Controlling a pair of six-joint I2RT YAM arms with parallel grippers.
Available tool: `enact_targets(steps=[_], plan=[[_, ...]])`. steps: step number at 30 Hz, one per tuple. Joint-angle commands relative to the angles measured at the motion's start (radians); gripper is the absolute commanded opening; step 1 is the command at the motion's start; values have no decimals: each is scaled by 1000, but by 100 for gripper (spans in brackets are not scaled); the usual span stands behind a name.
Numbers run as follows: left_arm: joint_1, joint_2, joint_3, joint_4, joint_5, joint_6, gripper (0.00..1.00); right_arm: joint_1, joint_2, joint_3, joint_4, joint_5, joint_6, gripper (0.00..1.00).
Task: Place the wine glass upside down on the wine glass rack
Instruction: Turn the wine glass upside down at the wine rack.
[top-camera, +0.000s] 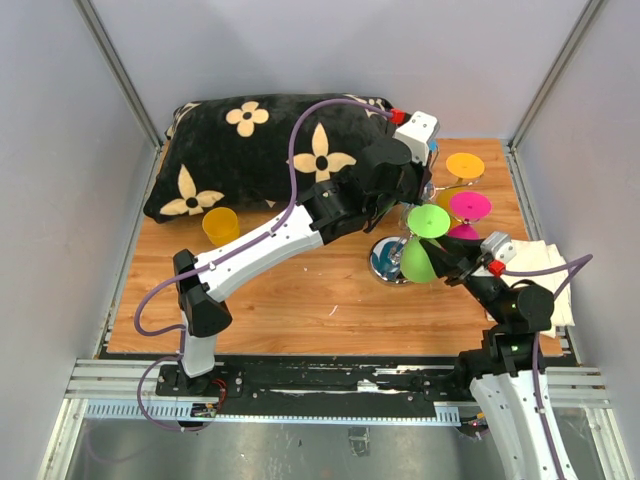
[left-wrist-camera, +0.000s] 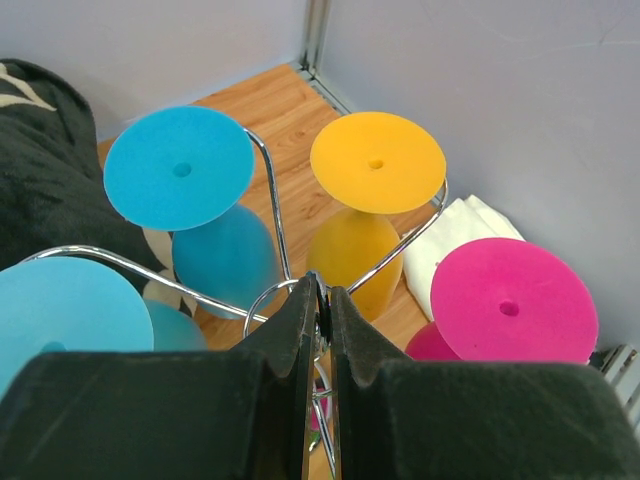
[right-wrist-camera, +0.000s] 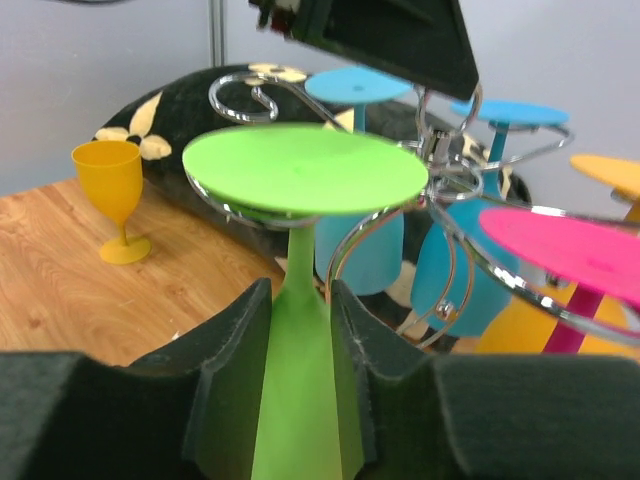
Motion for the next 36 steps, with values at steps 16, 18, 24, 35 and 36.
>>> enact_targets(steps=[16, 18, 24, 35, 36], plan=[[-4, 23, 18, -117, 31, 25, 39, 0, -152, 188, -587, 124, -79, 53], [-4, 16, 28, -116, 33, 25, 41, 1, -169, 197, -636, 164, -60, 56], [-3, 1, 85, -117, 40, 30, 47, 1, -212, 209, -710, 194, -26, 62], [-3, -103, 104, -97, 34, 70, 56, 1, -250, 271, -832, 233, -16, 82], [-3, -121, 94, -94, 33, 76, 57, 1, -249, 275, -841, 233, -15, 85]])
